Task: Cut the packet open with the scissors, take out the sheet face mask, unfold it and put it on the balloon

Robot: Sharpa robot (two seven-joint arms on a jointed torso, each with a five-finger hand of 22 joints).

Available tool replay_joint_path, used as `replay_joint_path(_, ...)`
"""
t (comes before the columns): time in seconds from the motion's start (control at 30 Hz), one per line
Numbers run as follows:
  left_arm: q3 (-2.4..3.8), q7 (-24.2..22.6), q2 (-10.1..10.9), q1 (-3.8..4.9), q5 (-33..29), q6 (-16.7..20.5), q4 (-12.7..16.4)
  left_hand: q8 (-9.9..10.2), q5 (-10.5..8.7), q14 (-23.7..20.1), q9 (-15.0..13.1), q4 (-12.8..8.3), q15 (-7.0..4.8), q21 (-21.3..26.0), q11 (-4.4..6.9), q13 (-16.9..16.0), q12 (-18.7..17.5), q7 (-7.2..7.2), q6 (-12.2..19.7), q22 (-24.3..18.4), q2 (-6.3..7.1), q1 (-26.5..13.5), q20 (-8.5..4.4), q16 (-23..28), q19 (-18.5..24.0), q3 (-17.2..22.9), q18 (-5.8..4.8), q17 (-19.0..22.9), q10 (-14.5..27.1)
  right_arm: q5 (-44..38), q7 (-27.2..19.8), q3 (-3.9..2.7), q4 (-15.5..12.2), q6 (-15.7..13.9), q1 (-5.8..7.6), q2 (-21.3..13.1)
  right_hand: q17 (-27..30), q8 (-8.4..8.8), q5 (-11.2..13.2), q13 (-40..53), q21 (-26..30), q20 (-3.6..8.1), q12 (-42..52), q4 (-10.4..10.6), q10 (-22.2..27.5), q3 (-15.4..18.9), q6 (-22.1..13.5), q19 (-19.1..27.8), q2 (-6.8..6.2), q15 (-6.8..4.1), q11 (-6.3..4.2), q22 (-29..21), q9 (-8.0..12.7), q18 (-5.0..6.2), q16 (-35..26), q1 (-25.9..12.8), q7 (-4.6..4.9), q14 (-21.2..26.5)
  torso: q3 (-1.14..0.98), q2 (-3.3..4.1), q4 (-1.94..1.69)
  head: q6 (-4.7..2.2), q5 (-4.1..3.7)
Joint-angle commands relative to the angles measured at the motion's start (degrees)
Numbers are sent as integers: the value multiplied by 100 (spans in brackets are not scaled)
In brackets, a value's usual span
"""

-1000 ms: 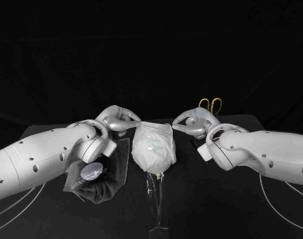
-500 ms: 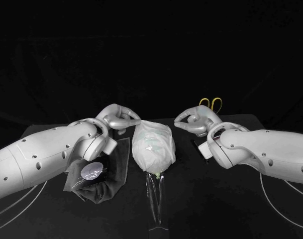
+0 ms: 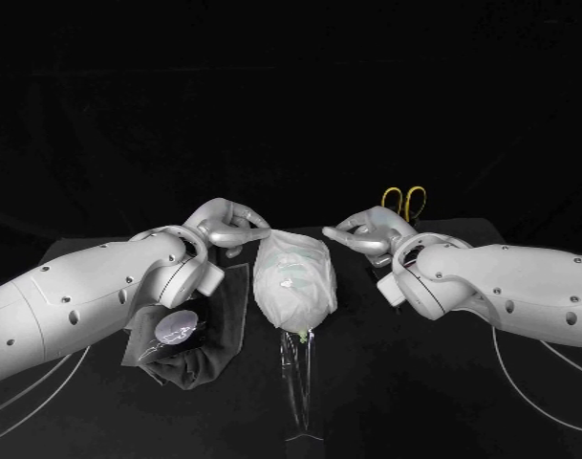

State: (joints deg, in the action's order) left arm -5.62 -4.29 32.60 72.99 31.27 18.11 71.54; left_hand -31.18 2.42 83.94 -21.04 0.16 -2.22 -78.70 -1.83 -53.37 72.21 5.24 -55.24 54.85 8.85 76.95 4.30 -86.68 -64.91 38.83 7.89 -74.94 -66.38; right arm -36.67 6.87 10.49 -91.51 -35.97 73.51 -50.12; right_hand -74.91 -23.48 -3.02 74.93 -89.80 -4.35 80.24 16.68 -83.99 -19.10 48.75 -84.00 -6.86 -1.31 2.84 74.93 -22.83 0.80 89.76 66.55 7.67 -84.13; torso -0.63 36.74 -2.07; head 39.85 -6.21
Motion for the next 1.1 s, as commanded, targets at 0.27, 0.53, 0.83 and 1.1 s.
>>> replay_joint_path(0.27,10,9,-20,11,85,-115,-33,-16,40,76,-476,-5,35,-33,43,6,35,46,16,7,-36,0,-3,-26,-42,21,-109,-123,-5,115,-9,-3,42,317,-1,119,-1509,63,22,878,-20,-65,11,-15,-38,143,55,-600,26,49,24,1507,28,-80,24,-41,-2,-587,2,7,1,12,-1)
replay_joint_path(0.53,10,15,-50,11,148,-96,-123,-19,40,78,-479,-6,35,-38,43,11,33,46,18,21,-35,-2,-3,-27,-52,24,-112,-127,-1,80,64,-3,72,429,-8,144,-1509,125,20,891,-20,-70,30,-68,-47,222,226,-600,130,30,-3,1507,65,-80,24,284,-32,-587,0,5,6,35,4)
replay_joint_path(0.83,10,19,-46,11,157,-103,-135,-19,40,78,-479,-6,35,-38,43,11,33,46,18,21,-35,-2,-3,-27,-52,24,-112,-127,-1,43,103,-2,61,493,-38,129,-1509,134,20,898,-20,-64,39,-105,-53,249,352,-600,183,17,-23,1507,76,-80,24,472,-56,-587,-3,-5,4,46,5)
replay_joint_path(1.1,10,23,-55,11,158,-118,-134,-22,40,81,-483,-9,35,-42,43,9,34,46,21,34,-35,-3,-3,-29,-60,27,-114,-133,-1,-3,93,-2,0,504,-50,124,-1509,123,22,912,-20,-39,62,-198,-71,246,486,-600,214,-19,-67,1507,79,-80,24,708,-107,-587,-1,-5,4,51,-4)
